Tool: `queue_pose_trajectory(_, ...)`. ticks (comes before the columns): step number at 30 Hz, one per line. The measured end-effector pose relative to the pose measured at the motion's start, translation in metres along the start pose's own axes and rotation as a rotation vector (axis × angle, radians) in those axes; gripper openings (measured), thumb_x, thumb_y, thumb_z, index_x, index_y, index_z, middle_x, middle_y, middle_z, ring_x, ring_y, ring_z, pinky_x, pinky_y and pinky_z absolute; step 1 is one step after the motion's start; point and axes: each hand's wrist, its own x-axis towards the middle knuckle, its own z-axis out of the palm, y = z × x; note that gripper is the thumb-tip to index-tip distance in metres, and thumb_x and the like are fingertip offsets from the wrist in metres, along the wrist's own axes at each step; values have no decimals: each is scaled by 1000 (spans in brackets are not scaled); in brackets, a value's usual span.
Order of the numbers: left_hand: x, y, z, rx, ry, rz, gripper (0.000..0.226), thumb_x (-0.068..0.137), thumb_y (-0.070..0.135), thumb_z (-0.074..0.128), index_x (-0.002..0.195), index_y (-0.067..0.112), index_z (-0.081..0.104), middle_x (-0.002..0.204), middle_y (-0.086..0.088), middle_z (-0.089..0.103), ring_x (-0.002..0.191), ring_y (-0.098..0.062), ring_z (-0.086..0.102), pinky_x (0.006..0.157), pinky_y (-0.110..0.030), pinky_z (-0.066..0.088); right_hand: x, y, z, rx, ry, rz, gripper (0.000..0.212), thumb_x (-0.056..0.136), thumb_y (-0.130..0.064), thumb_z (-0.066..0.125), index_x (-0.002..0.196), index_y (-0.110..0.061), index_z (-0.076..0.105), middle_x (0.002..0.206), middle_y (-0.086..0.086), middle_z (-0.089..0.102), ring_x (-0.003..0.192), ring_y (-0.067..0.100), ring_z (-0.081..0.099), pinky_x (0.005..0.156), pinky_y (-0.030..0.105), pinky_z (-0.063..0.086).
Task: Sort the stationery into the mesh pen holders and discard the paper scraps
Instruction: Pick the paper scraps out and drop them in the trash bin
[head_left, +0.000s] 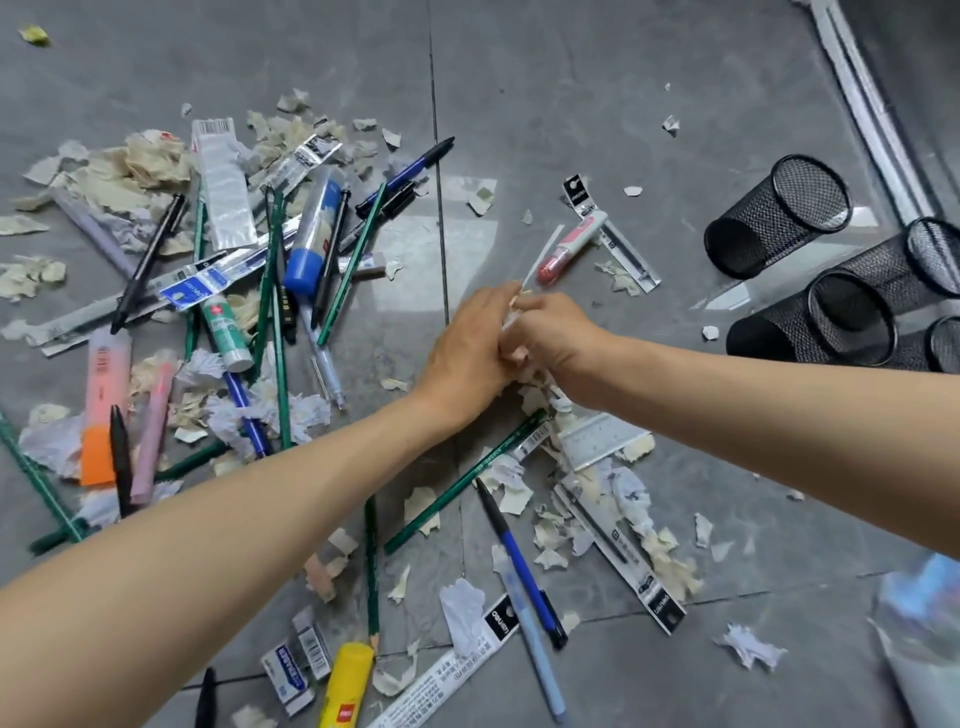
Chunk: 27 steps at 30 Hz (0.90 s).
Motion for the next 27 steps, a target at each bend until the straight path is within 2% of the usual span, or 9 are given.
queue_pose_trajectory(4, 0, 20, -20, -90, 42, -71, 45, 71, -2, 60, 113, 15, 54, 104, -6, 59, 93, -25, 58, 72, -40, 52, -10, -18, 4, 206, 122, 85, 8, 73, 0, 48, 67, -5, 49, 70, 13, 43, 61, 23, 45, 60, 29, 35)
queue_pose_trajectory(6, 1, 32, -35, -206, 19, -164, 33, 72, -2, 62, 100, 15, 54, 87, -5, 60, 76, -21, 60, 54, -33, 54, -17, -33, 5, 293, 146, 108, 6, 65, -12, 51, 69, -8, 52, 75, 15, 50, 65, 26, 49, 61, 31, 42)
queue_pose_trajectory(7, 2, 37, -41, -211, 24, -192, 27, 73, -1, 63, 94, 14, 53, 81, -4, 60, 70, -18, 59, 48, -26, 51, -18, -37, 4, 324, 156, 119, 17, 61, -18, 53, 75, -9, 56, 80, 15, 55, 67, 27, 53, 61, 32, 46)
queue_pose_trajectory(11, 4, 60, -79, -104, -32, -179, 17, 74, 5, 72, 75, 15, 57, 74, -4, 65, 68, -17, 61, 52, -29, 47, -33, -60, 1, 435, 188, 73, 29, 85, -30, 53, 107, -12, 58, 93, 10, 62, 60, 19, 55, 52, 24, 44)
queue_pose_trajectory(14, -4, 81, -118, -66, -131, -196, 25, 76, 3, 70, 63, 18, 55, 64, 2, 60, 59, -10, 55, 52, -22, 41, -49, -75, 6, 443, 122, 72, 25, 93, -32, 42, 91, -13, 59, 78, 6, 63, 57, 20, 56, 62, 31, 51)
queue_pose_trajectory(18, -27, 102, -177, -77, -161, -229, 22, 76, 2, 67, 62, 14, 57, 64, -10, 58, 55, -16, 51, 55, -26, 41, -79, -104, 21, 468, -139, 132, 30, 93, -27, 38, 71, -17, 55, 53, 2, 58, 40, 15, 56, 44, 16, 44)
queue_pose_trajectory(20, -43, 106, -206, -81, -129, -268, 23, 77, -2, 66, 63, 13, 56, 59, -6, 55, 46, -9, 49, 48, -18, 38, -92, -122, 38, 465, -236, 102, 29, 92, -26, 39, 70, -17, 56, 52, 1, 58, 38, 15, 57, 39, 14, 39)
queue_pose_trajectory(23, -67, 103, -246, -147, -51, -328, 15, 74, -7, 65, 71, 7, 65, 60, -5, 59, 53, -13, 53, 52, -19, 41, -107, -147, 72, 407, -333, 20, 30, 92, -24, 41, 66, -19, 55, 53, -1, 59, 40, 11, 57, 37, 12, 33)
queue_pose_trajectory(27, -100, 84, -293, -226, 67, -417, 23, 76, -4, 69, 62, 12, 62, 42, 8, 54, 37, -5, 50, 37, -11, 34, -112, -174, 118, 295, -464, -33, 27, 92, -16, 42, 70, -19, 57, 60, 0, 59, 49, 10, 59, 37, 15, 40)
